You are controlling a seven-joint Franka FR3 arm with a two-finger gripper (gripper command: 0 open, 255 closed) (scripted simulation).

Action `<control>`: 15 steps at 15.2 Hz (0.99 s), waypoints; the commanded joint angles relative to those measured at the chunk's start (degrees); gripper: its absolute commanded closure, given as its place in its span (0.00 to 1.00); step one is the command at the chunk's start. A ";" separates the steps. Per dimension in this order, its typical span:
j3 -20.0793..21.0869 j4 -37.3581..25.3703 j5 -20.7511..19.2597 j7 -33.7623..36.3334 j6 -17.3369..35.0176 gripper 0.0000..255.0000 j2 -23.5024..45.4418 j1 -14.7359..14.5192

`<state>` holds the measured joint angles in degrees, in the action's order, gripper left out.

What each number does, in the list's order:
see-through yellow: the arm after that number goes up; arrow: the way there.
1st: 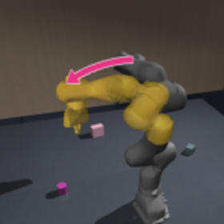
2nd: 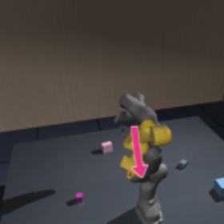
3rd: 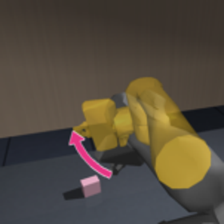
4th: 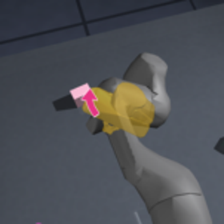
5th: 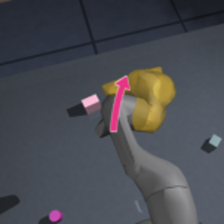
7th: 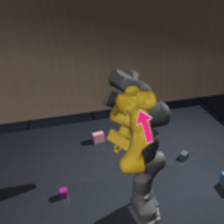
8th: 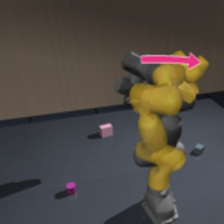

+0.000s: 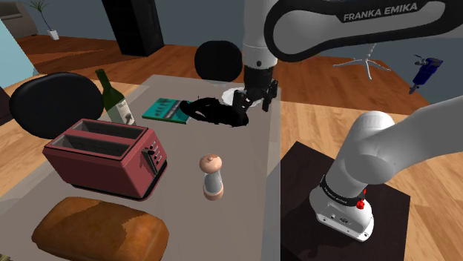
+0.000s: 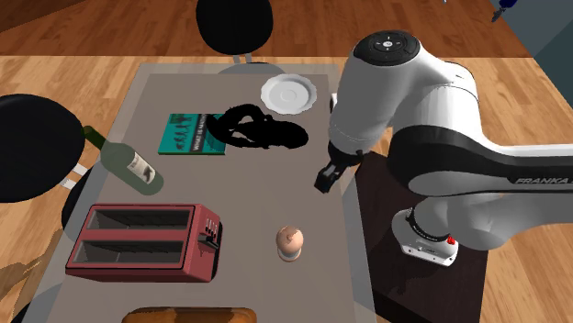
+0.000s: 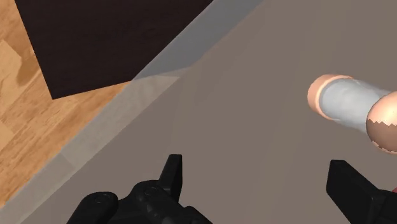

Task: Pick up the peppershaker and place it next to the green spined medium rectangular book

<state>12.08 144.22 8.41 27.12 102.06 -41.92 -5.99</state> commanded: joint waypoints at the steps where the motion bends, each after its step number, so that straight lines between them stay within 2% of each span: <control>1: 2.10 0.63 2.26 2.78 2.70 0.00 1.32 -0.88; 9: 10.93 0.47 9.33 12.98 15.09 0.00 10.32 -3.43; 13: 15.29 -1.39 11.05 17.91 21.22 0.00 16.25 -3.81; 15: 15.78 -0.53 11.17 17.96 22.99 0.00 17.15 -3.82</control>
<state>27.28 143.76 19.58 44.66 123.67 -26.04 -9.93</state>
